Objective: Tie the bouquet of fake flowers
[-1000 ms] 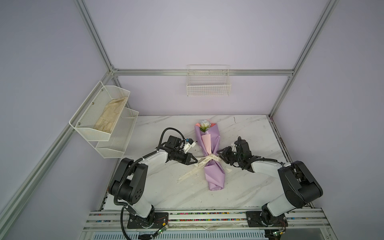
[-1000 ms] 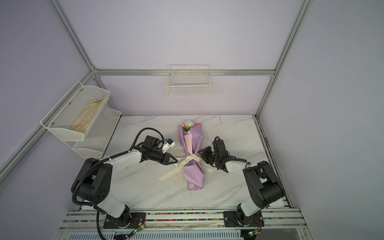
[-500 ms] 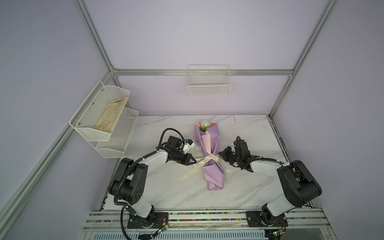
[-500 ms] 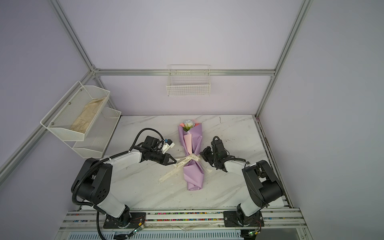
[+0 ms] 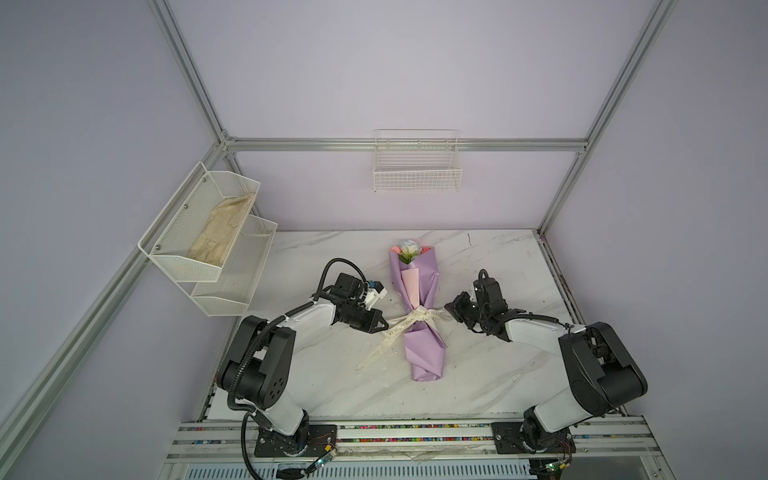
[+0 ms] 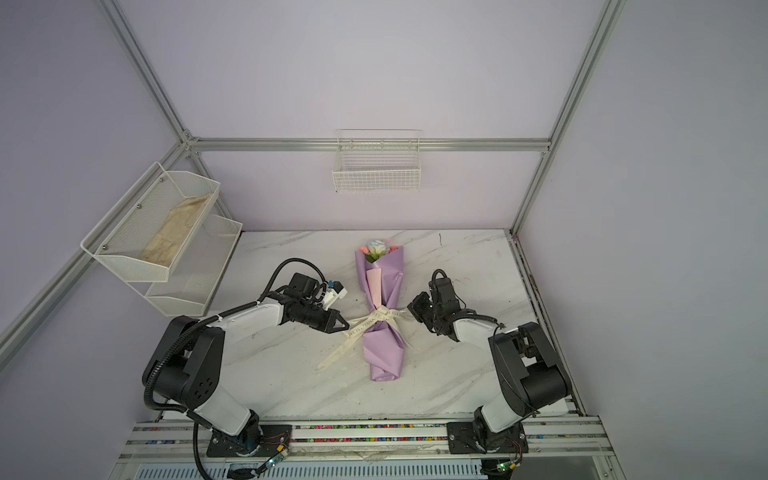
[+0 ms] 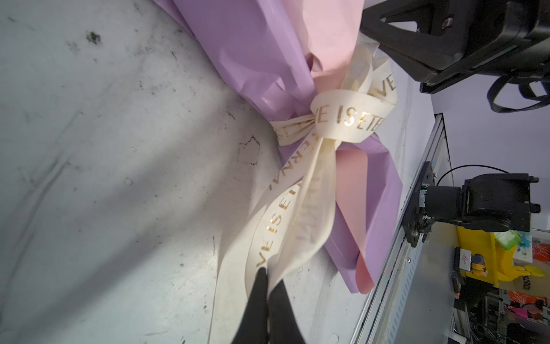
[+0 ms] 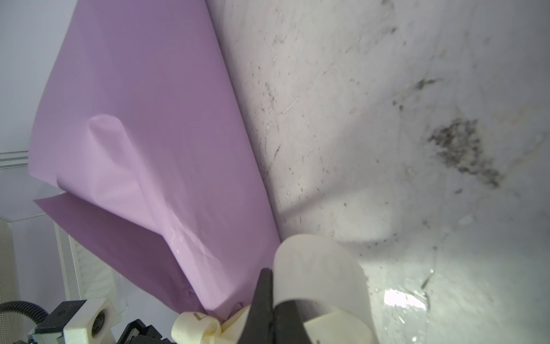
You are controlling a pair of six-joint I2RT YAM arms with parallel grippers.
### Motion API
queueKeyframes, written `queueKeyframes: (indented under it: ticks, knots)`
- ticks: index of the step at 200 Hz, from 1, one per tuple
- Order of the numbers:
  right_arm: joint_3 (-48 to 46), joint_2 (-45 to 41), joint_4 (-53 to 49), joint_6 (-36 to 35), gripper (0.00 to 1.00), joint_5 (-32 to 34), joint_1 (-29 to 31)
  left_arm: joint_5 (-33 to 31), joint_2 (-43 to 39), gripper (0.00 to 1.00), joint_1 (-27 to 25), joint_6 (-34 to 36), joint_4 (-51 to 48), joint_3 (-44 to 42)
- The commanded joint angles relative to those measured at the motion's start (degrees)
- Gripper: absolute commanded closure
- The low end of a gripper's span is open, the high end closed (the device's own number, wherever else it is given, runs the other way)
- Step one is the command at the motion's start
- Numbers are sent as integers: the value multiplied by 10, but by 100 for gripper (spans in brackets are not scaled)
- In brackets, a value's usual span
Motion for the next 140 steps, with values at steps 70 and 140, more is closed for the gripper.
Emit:
queueKeyframes:
  ticks: [70,140]
  knots:
    - [35,-22,-73,-51,100,36,-21,-37,-21,100,4,7,-19,29]
    - [46,-22,-99,-87,100,34,-40,-71,-46,100,5,7,-28,32]
